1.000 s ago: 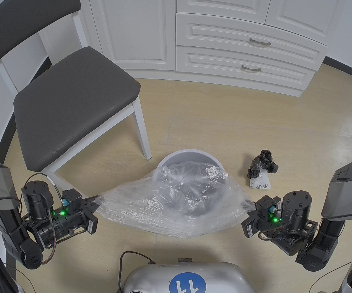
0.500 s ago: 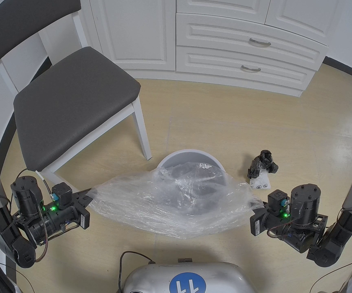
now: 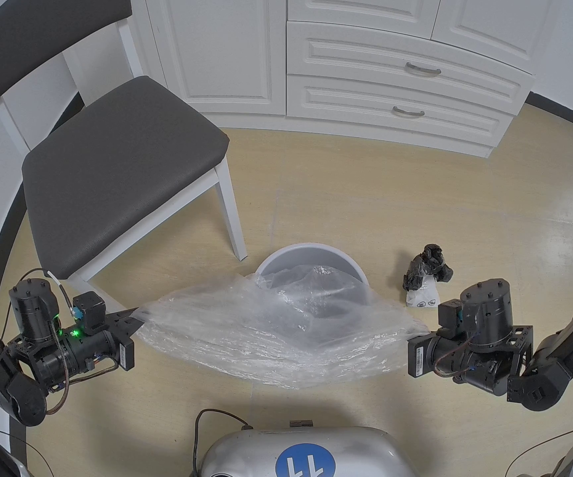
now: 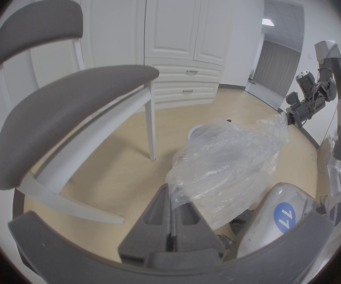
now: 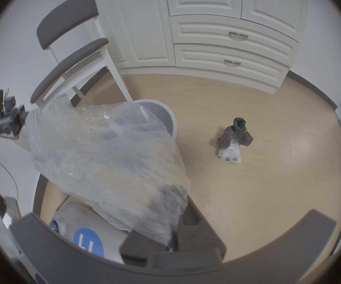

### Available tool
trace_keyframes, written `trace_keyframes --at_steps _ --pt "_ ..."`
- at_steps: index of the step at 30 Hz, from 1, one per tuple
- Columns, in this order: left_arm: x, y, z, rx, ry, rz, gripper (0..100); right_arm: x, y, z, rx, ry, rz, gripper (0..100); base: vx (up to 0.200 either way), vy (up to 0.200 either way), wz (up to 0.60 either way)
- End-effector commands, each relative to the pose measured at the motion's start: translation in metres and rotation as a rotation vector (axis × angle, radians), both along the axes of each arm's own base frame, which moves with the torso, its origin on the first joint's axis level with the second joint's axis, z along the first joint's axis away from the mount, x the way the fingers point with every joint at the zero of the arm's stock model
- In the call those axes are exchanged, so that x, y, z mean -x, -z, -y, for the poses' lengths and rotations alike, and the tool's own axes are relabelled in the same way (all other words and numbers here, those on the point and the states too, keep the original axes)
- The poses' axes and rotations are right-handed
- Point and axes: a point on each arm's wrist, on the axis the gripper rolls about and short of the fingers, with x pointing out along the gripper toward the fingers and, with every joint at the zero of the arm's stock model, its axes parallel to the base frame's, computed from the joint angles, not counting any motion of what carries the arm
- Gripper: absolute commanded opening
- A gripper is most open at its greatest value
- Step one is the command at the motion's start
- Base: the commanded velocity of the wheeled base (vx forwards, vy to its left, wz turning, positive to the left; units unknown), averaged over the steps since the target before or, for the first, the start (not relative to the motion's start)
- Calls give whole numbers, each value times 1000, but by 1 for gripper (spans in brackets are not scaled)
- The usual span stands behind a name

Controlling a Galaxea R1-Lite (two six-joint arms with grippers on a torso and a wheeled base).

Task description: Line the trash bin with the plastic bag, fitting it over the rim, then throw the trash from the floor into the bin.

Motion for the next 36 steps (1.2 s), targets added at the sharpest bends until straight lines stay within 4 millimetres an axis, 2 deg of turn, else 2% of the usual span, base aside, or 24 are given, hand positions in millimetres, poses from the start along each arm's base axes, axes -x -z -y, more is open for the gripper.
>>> trace_keyframes --at_steps 1,6,10,17,21,24,29,31,34,36 --pt "-7 -15 0 26 -5 6 0 -14 -7 -13 -66 9 -7 0 0 0 0" --pt "-25 -14 3 79 -26 -60 0 -35 11 -22 -78 44 -46 0 0 0 0" --pt "-47 -13 5 166 -64 -96 0 -54 25 -22 -69 81 -83 0 0 0 0" --pt "-69 1 17 234 -65 -152 0 -74 20 -13 -88 160 -120 0 0 0 0" --pt "-81 5 35 266 -115 -153 0 -81 17 -5 -96 190 -111 0 0 0 0" --pt "-82 2 37 272 -137 -141 0 -79 16 -6 -97 183 -110 0 0 0 0" --pt "-66 -8 38 272 -121 -130 0 -67 10 -16 -97 146 -104 0 0 0 0" --pt "-60 -12 41 274 -108 -127 0 -62 4 -16 -103 137 -93 0 0 0 0" --pt "-41 -30 44 284 -75 -96 0 -50 -16 -14 -125 122 -57 0 0 0 0" --pt "-36 -33 44 286 -71 -91 0 -48 -20 -13 -127 122 -55 0 0 0 0"
